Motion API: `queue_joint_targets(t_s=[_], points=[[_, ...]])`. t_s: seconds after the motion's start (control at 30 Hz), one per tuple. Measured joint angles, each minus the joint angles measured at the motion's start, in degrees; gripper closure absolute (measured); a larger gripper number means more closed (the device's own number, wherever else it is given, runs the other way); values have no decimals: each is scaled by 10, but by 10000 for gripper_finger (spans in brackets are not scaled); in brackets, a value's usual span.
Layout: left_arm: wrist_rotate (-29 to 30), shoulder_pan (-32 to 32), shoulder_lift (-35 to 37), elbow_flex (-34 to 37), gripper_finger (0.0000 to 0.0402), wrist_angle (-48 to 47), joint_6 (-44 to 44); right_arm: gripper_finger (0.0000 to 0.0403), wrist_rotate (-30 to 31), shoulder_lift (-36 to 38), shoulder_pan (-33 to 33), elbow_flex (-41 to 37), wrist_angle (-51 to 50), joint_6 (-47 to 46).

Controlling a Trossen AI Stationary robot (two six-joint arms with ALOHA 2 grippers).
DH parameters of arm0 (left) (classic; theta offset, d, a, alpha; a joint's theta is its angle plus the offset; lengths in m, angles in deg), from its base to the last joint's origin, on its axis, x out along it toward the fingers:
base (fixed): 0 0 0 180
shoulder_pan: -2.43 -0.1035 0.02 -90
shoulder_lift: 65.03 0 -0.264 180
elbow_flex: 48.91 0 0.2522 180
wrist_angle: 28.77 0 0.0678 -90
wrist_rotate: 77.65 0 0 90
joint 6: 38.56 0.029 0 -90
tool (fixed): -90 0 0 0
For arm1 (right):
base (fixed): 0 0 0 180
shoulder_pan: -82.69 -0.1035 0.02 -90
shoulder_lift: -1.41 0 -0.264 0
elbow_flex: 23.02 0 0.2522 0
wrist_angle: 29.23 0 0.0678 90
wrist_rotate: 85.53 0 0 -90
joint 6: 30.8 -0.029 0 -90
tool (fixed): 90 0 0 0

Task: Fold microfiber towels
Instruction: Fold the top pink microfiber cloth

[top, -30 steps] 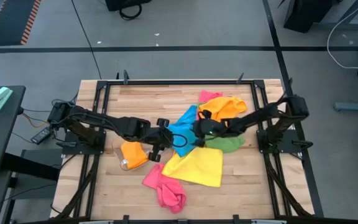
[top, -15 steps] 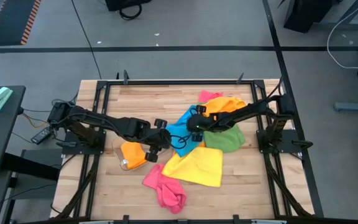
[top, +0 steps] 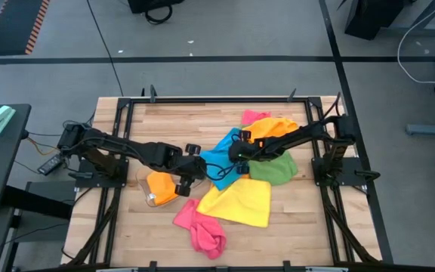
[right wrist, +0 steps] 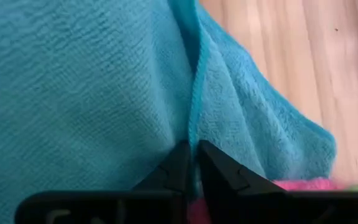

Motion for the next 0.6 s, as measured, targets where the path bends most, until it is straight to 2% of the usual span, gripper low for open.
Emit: queue_joint_targets(t_s=[0.13, 0.33, 0.47, 0.6], points=[[4, -12, 22, 0, 372, -18, 12, 360, -4, 32, 3, 1, 9, 20], [4, -29, 60, 0, 384, -18, 16, 361, -79, 58, 19, 1, -2, 0], [4, -35, 69, 0, 385, -19, 26, 355, -84, 58, 17, 1, -7, -11], [4, -34, 70, 0, 382, -21, 31, 332, -83, 68, 10, 6, -9, -12]])
